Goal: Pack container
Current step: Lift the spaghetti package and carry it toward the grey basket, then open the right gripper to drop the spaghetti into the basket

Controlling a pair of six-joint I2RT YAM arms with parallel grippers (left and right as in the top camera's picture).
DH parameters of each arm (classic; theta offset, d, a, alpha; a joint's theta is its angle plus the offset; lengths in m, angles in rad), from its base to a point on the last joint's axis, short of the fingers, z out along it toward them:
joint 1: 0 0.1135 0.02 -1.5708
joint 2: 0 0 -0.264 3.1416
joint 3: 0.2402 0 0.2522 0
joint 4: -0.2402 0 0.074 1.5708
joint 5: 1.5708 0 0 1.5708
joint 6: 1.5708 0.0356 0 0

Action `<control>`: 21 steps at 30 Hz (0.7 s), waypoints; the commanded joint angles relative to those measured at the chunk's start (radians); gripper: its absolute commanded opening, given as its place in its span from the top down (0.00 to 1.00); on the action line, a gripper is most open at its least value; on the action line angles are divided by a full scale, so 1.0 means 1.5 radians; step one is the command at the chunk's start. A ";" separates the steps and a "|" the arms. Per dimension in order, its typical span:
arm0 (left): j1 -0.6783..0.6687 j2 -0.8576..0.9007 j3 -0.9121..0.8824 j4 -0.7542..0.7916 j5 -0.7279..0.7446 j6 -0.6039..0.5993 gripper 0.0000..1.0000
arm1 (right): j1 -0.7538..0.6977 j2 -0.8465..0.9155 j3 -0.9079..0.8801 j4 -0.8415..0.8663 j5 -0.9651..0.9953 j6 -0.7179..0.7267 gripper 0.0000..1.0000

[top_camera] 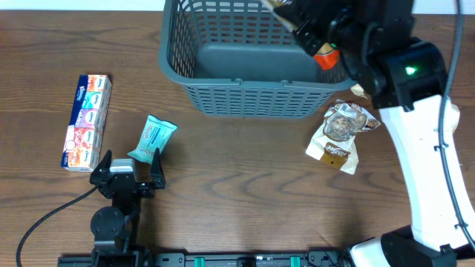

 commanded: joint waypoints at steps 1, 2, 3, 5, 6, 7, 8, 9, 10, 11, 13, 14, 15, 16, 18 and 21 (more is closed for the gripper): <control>0.001 -0.005 -0.021 -0.008 0.011 -0.004 0.01 | 0.008 0.016 0.036 -0.005 0.014 -0.043 0.99; 0.001 -0.005 -0.021 -0.008 0.011 -0.004 0.01 | 0.008 0.032 0.036 -0.015 0.014 -0.043 0.99; 0.001 -0.005 -0.021 -0.008 0.012 -0.004 0.01 | 0.008 0.043 0.036 -0.020 0.014 -0.043 0.99; 0.001 -0.005 -0.021 -0.008 0.011 -0.004 0.01 | 0.008 0.068 0.036 -0.028 0.014 -0.047 0.99; 0.001 -0.005 -0.021 -0.008 0.012 -0.004 0.01 | 0.008 0.083 0.036 -0.030 0.014 -0.052 0.99; 0.001 -0.005 -0.021 -0.008 0.011 -0.004 0.01 | 0.008 0.095 0.036 -0.032 0.014 -0.056 0.99; 0.001 -0.005 -0.021 -0.008 0.012 -0.004 0.01 | 0.008 0.109 0.036 -0.032 0.013 -0.056 0.99; 0.001 -0.005 -0.021 -0.008 0.011 -0.004 0.01 | 0.008 0.122 0.036 -0.032 0.010 -0.061 0.99; 0.001 -0.005 -0.021 -0.008 0.011 -0.004 0.01 | 0.008 0.136 0.036 -0.032 0.009 -0.065 0.99; 0.001 -0.005 -0.021 -0.008 0.011 -0.004 0.01 | 0.008 0.151 0.036 -0.033 0.009 -0.070 0.99; 0.001 -0.005 -0.021 -0.008 0.011 -0.004 0.01 | 0.009 0.180 0.036 -0.041 -0.005 -0.081 0.99; 0.001 -0.005 -0.021 -0.008 0.011 -0.004 0.01 | 0.009 0.194 0.036 -0.049 -0.022 -0.091 0.99; 0.001 -0.005 -0.021 -0.008 0.011 -0.004 0.01 | 0.010 0.204 0.036 -0.055 -0.033 -0.098 0.99; 0.001 -0.005 -0.021 -0.008 0.011 -0.004 0.01 | 0.010 0.216 0.036 -0.061 -0.041 -0.101 0.99; 0.001 -0.005 -0.021 -0.008 0.011 -0.004 0.01 | 0.013 0.235 0.036 -0.074 -0.045 -0.107 0.99; 0.001 -0.005 -0.021 -0.008 0.011 -0.004 0.01 | 0.014 0.258 0.036 -0.089 -0.045 -0.108 0.99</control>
